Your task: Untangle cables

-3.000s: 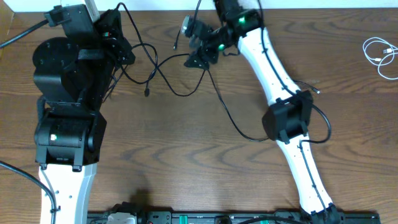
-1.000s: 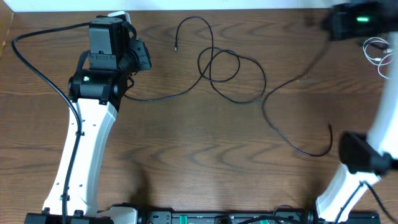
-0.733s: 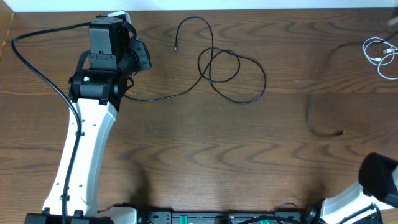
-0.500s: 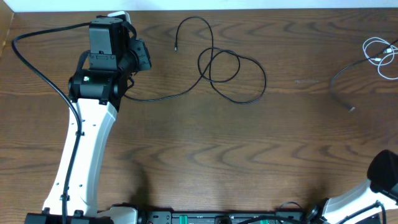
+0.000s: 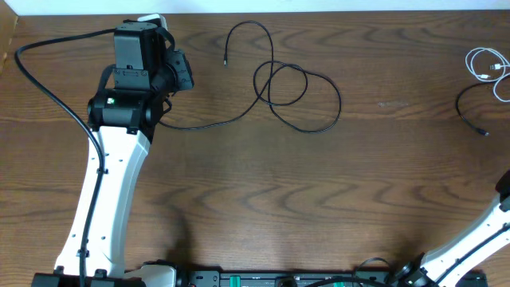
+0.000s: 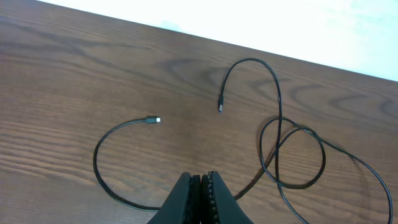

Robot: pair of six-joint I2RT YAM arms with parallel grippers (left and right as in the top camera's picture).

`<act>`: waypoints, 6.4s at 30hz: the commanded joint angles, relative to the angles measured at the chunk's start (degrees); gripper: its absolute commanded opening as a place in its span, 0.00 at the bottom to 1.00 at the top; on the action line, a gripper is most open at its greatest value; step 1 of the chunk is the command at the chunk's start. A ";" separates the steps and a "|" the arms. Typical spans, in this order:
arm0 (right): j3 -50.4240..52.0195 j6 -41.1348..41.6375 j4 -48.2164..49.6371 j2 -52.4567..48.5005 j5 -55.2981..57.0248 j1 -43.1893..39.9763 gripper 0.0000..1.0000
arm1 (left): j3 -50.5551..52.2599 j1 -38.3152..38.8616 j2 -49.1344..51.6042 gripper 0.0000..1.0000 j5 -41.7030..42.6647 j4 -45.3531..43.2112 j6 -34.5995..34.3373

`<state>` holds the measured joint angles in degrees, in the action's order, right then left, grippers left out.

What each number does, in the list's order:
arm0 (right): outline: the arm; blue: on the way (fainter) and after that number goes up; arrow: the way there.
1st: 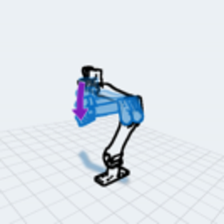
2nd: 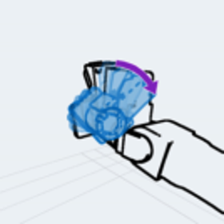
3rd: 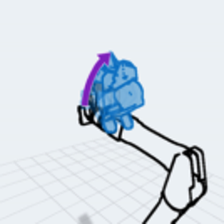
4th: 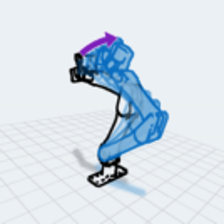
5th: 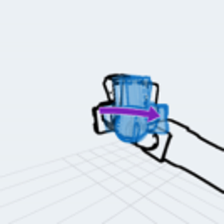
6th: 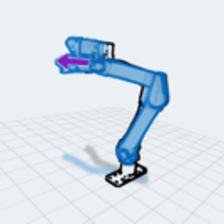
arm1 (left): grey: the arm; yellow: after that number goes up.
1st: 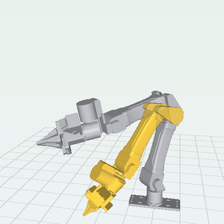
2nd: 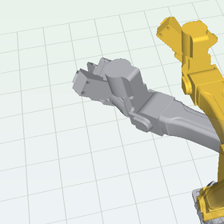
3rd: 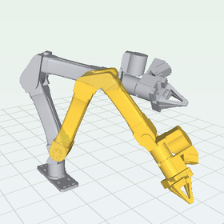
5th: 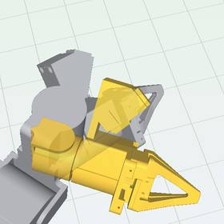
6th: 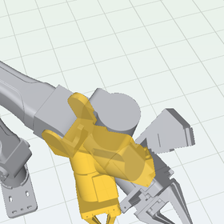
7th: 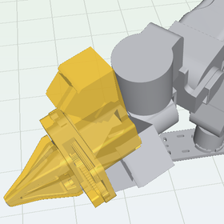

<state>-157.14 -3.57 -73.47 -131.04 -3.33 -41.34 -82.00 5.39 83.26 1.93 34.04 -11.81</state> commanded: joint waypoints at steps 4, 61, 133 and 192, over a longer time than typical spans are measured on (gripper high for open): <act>-0.24 -0.11 -5.44 -4.76 0.17 1.18 0.99 | 0.04 -0.17 0.70 0.07 -0.90 -0.28 0.13; -0.13 28.26 9.99 -28.39 13.64 72.02 0.89 | 0.02 -7.85 0.70 0.13 -3.06 6.05 -0.09; 9.11 3.61 1.31 15.50 -1.38 -1.33 0.01 | 0.04 -7.82 0.70 0.27 -2.58 5.86 -2.49; 9.16 -0.35 -20.20 21.14 -3.69 42.18 0.99 | 0.04 -7.85 0.76 0.99 -2.60 6.71 -2.47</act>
<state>-147.59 -3.25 -93.43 -112.31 -6.98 0.97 -82.00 -2.15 83.29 -0.34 40.56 -14.39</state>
